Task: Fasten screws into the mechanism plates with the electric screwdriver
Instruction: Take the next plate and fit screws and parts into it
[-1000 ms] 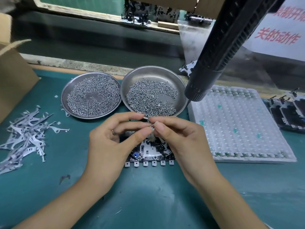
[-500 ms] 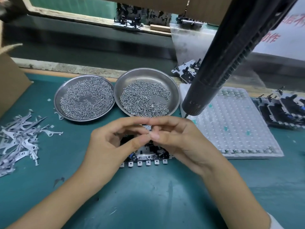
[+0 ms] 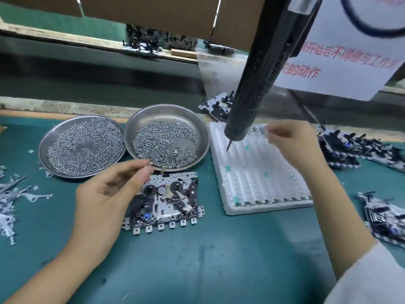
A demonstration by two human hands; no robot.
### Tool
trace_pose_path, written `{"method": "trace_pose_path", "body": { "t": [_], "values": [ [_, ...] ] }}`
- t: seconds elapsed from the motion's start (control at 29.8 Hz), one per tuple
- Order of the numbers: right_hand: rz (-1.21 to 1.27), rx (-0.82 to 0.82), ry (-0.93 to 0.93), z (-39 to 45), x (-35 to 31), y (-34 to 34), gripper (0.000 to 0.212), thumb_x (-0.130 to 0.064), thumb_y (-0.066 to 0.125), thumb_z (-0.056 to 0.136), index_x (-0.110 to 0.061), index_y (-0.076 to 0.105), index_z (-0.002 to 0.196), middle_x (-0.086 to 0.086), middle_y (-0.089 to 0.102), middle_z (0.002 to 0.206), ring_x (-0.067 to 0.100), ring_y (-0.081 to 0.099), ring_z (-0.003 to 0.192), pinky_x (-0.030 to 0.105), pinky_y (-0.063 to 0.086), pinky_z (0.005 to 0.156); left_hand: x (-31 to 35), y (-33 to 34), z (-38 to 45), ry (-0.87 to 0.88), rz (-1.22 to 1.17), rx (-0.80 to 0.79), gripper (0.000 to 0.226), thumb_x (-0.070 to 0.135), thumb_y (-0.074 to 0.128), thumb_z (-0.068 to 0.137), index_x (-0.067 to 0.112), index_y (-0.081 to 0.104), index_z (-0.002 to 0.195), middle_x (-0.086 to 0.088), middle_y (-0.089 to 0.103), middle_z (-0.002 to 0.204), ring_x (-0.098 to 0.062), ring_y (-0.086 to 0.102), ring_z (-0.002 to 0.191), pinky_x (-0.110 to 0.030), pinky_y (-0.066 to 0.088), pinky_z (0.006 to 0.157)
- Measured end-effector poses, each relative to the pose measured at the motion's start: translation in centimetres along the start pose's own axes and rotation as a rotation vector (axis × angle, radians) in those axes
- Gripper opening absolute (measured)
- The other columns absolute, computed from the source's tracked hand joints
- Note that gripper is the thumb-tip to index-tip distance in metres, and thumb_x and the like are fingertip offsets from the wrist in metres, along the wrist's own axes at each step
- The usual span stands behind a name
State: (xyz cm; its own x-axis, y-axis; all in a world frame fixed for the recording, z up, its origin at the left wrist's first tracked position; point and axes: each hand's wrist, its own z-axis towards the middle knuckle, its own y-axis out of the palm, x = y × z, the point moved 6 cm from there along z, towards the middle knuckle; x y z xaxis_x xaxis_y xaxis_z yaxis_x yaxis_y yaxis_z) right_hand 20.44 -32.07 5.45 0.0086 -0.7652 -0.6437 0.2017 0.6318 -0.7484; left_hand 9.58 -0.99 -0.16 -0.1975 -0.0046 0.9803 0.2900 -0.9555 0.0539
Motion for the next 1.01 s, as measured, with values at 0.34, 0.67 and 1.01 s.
{"method": "trace_pose_path", "body": {
  "t": [0.34,0.67,1.01],
  "values": [
    [-0.576,-0.025,-0.195,4.6,0.9,2.5,0.043,0.016,0.044,0.079,-0.006,0.068,0.107,0.017,0.066,0.097,0.036,0.059,0.089,0.032,0.043,0.068,-0.9,0.2,-0.3,-0.031,-0.035,0.050,0.020,0.019,0.072,0.069,0.034,0.075,0.083,0.010,0.073,0.082,0.001,0.066,0.075,-0.008,0.050,0.072],
    [-0.662,-0.010,-0.341,3.8,0.2,2.6,0.032,0.012,0.049,0.083,-0.002,0.065,0.107,0.017,0.065,0.100,0.037,0.058,0.091,0.040,0.047,0.072,-0.5,0.7,-0.6,-0.028,-0.008,0.020,0.023,0.020,0.073,0.064,0.038,0.076,0.079,0.013,0.073,0.078,0.006,0.064,0.067,-0.005,0.048,0.066],
    [0.014,-0.392,-0.027,-3.3,-2.0,0.1,0.014,-0.011,0.073,0.076,-0.023,0.073,0.071,0.002,0.074,0.080,0.023,0.070,0.074,0.048,0.056,0.077,-0.1,1.2,-0.8,0.011,0.005,-0.033,0.026,0.021,0.071,0.068,0.043,0.074,0.084,0.014,0.073,0.080,0.005,0.063,0.070,-0.007,0.047,0.069]
  ]
}}
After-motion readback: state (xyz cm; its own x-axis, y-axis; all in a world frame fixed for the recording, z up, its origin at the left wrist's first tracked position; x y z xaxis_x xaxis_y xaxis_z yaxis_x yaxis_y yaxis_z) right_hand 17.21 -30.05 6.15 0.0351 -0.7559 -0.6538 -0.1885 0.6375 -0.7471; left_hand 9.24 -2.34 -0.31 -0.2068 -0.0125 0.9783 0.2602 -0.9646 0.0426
